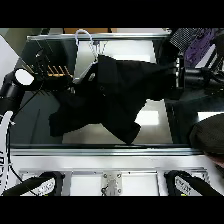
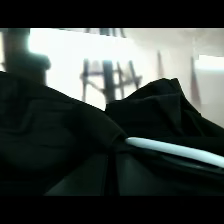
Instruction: Fold the clothes and pants, and hang the long-sleeved shirts on hangers.
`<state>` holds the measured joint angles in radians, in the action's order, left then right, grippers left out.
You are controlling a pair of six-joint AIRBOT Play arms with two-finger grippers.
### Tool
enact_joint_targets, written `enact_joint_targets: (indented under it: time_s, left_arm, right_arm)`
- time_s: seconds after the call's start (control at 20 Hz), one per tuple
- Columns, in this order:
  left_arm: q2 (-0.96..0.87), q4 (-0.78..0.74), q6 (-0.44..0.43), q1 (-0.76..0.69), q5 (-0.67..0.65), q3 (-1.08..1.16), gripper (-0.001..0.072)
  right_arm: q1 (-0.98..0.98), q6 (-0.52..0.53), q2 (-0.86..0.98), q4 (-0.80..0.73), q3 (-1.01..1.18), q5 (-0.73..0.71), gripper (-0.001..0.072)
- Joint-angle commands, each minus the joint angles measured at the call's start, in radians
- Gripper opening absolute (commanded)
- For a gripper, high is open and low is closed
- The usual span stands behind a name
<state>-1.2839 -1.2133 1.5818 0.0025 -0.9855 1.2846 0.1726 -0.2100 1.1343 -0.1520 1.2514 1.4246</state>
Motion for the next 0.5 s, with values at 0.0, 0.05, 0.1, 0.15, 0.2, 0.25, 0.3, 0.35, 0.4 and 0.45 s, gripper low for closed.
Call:
enact_joint_targets:
  time_s: [0.0, 0.05, 0.1, 0.15, 0.2, 0.25, 0.3, 0.35, 0.4, 0.45]
  left_arm:
    - [0.021, -0.061, 0.016, 0.002, -0.031, 0.002, 0.0015]
    - [0.021, -0.057, 0.016, 0.0, -0.031, 0.002, 0.0015]
    - [0.023, -0.048, 0.016, -0.007, -0.032, 0.002, 0.0015]
    - [0.027, -0.049, 0.016, -0.016, -0.031, 0.001, 0.0015]
    - [0.038, -0.049, 0.016, -0.032, -0.031, 0.001, 0.0014]
    - [0.053, -0.05, 0.016, -0.051, -0.032, 0.001, 0.0014]
    - [0.074, -0.051, 0.016, -0.072, -0.039, 0.001, 0.0015]
    - [0.097, -0.052, 0.016, -0.092, -0.043, -0.005, 0.0014]
    - [0.131, -0.052, 0.017, -0.113, -0.037, -0.03, 0.0014]
    - [0.164, -0.052, 0.025, -0.132, -0.036, -0.065, 0.0014]
  right_arm:
    - [0.0, -0.015, -0.003, -0.076, 0.0, 0.005, 0.001]
    - [0.0, -0.015, -0.003, -0.08, 0.0, 0.005, 0.001]
    - [0.0, -0.015, -0.003, -0.08, 0.0, 0.003, 0.001]
    - [0.0, -0.015, -0.004, -0.08, 0.0, -0.004, 0.001]
    - [0.0, -0.015, -0.004, -0.079, 0.0, -0.015, 0.001]
    - [0.0, -0.016, -0.006, -0.079, 0.0, -0.037, 0.001]
    - [0.0, -0.016, -0.008, -0.07, 0.0, -0.065, 0.001]
    - [0.0, -0.016, -0.011, -0.047, 0.0, -0.097, 0.001]
    - [0.0, -0.016, -0.015, -0.019, 0.0, -0.121, 0.001]
    - [0.0, -0.016, -0.018, 0.014, 0.0, -0.136, 0.001]
